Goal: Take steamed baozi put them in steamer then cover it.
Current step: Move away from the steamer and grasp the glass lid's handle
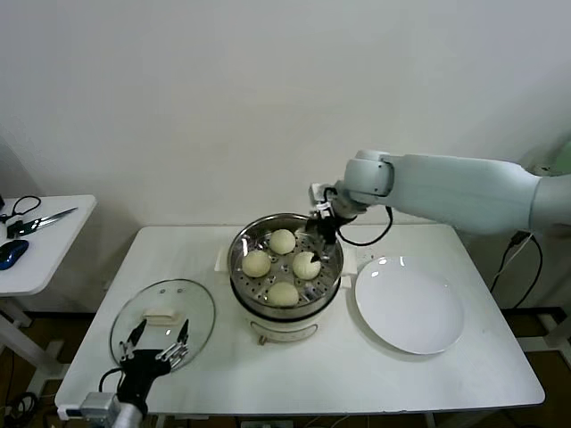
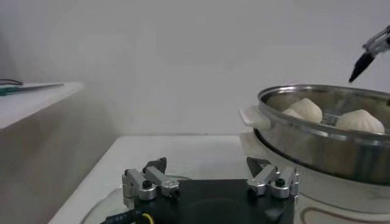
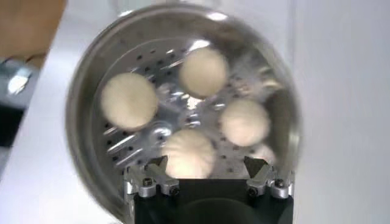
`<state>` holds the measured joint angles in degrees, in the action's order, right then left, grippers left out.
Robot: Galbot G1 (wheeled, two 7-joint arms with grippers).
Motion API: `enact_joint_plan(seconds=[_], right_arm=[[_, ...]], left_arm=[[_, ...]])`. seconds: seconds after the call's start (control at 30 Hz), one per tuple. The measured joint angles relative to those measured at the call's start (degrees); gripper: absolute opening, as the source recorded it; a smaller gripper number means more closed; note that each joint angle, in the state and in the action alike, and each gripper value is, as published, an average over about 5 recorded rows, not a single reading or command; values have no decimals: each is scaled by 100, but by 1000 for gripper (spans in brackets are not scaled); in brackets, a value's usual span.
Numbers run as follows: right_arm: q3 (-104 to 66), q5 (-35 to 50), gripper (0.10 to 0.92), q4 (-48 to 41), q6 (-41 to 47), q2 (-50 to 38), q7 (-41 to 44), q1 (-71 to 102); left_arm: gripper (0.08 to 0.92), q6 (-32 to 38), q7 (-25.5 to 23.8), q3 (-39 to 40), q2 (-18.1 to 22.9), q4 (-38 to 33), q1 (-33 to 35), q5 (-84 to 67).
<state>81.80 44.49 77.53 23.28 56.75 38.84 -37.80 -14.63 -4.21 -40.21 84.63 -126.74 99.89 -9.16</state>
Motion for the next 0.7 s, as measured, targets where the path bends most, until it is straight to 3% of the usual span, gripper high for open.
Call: enact_joint_plan(seconds=[0.37, 0.7], right_arm=[[-3027, 46, 823, 232, -193, -1151, -2414, 2091], [-6183, -456, 823, 835, -1177, -2259, -3161, 5200]], left_arm=[[823, 55, 161, -61, -271, 177, -263, 187], [823, 162, 255, -77, -599, 461, -622, 580]])
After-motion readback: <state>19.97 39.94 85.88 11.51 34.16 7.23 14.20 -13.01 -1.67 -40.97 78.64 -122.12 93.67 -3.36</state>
